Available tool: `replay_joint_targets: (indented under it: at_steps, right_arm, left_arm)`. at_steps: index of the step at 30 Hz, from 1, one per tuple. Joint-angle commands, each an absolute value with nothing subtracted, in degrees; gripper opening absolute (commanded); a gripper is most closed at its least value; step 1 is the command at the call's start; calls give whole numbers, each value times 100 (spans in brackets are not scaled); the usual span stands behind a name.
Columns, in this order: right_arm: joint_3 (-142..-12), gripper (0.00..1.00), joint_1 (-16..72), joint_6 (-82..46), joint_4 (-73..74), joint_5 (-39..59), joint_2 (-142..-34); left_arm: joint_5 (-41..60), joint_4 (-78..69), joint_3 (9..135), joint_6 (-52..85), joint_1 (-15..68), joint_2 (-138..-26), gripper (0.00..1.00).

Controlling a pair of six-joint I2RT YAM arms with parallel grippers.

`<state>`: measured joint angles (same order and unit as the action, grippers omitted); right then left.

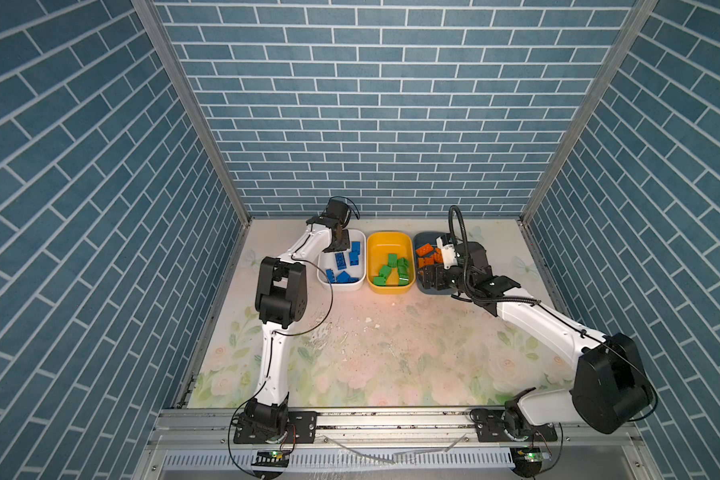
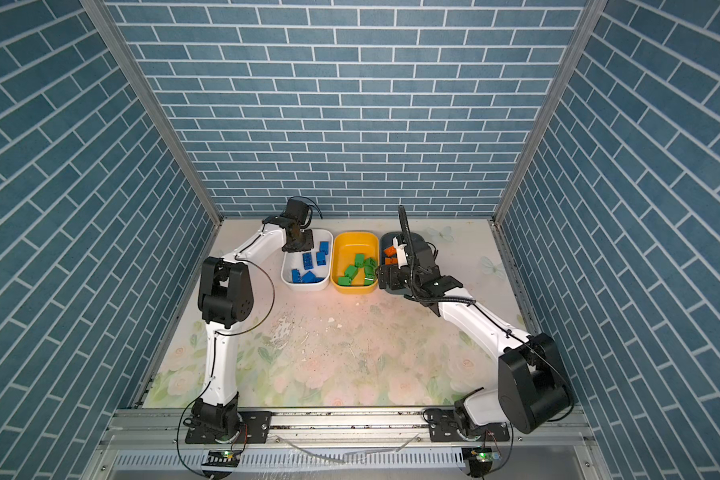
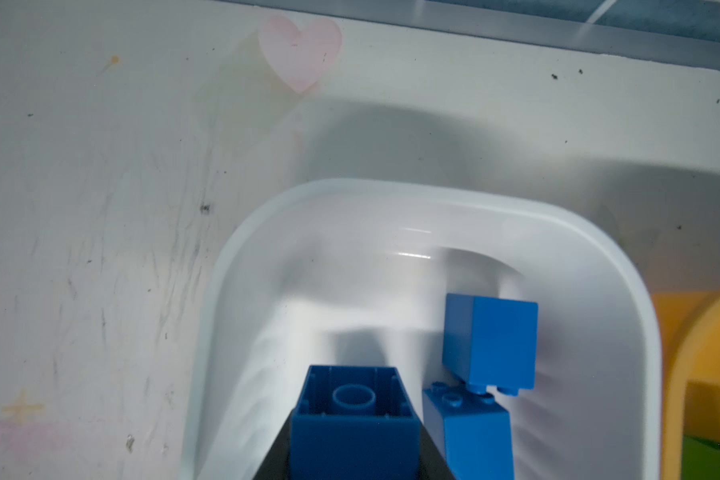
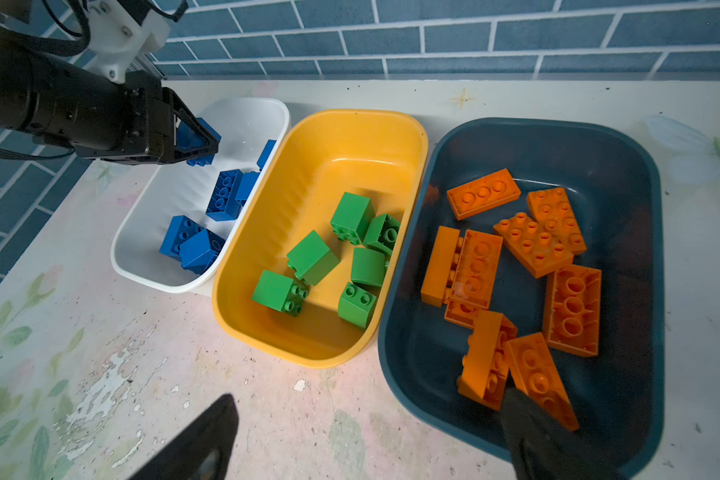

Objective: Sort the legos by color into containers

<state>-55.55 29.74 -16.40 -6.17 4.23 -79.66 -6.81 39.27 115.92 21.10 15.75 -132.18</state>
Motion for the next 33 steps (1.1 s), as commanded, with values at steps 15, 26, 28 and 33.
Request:
replay_joint_targets:
  at_steps: [15, 26, 28, 33]
  right_arm:
    - [-4963, 99, 2997, -1554, -844, -1880, -6873]
    - [-3983, 99, 1872, -1521, -34, -2685, -6218]
    - [-3737, 99, 1425, -1533, 254, -2691, -6153]
    - [-3274, 99, 721, -1192, 936, -3043, -6370]
  left_arm:
    - [85, 2767, 9698, 2528, 1652, -11226, 83]
    - [-1274, 1662, 5414, 2562, 1652, -7175, 99]
    - [-1796, 1703, 4912, 2532, 1596, -6604, 99]
    - [-3559, 2051, 4209, 2452, 1418, -5826, 99]
